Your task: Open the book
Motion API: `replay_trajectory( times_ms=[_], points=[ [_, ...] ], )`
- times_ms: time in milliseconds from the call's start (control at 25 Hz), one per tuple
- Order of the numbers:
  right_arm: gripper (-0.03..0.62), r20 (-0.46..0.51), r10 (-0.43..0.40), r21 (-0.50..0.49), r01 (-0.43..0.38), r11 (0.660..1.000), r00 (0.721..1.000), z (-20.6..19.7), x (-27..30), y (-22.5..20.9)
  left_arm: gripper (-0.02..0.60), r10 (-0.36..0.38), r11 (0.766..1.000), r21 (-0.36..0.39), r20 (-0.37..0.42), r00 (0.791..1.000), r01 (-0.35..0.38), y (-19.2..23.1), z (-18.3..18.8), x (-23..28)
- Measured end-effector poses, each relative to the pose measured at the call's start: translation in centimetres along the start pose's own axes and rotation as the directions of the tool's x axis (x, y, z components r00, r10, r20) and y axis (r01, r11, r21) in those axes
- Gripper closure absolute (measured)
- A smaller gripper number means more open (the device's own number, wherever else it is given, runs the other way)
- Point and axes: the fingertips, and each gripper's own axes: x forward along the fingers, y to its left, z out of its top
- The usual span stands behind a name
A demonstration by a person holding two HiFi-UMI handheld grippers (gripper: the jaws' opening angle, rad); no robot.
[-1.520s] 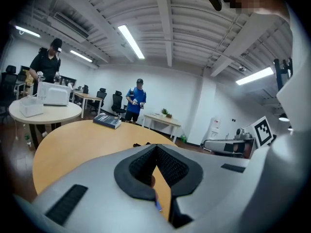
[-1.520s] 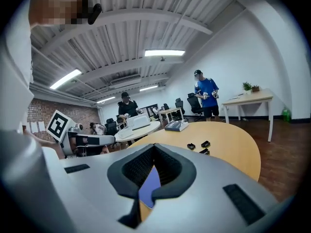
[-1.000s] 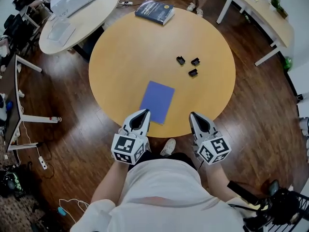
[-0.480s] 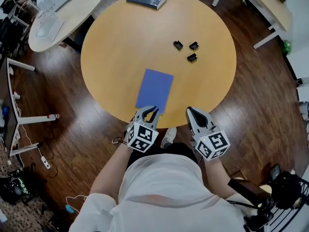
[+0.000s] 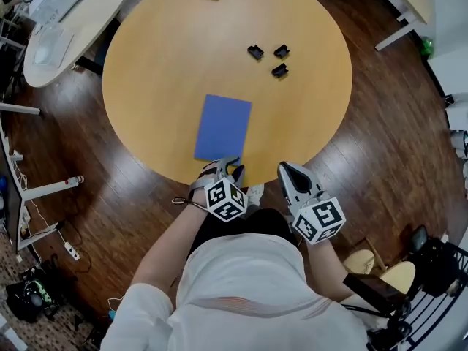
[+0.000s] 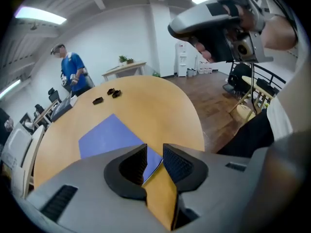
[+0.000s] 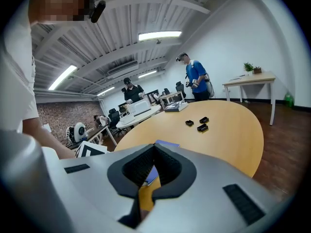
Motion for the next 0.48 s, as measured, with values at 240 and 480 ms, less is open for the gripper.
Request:
replay_trajectory(
  times_ms=[240,480],
  points=[
    [0.597,-0.019,-0.014,0.017,0.014,1.000,1.000,-1.3,-0.7,-0.5,0.486,0.031,0.998,0.059,-0.040,0.999,-0.029,-0.4,-0.5,1.7],
    [0.597,-0.021,-0.020,0.024,0.020,1.000,1.000,-1.6,-1.0,-0.7,0.486,0.019,0.997,0.079,-0.052,0.998,-0.015,-1.0,-0.8,2.0]
  ],
)
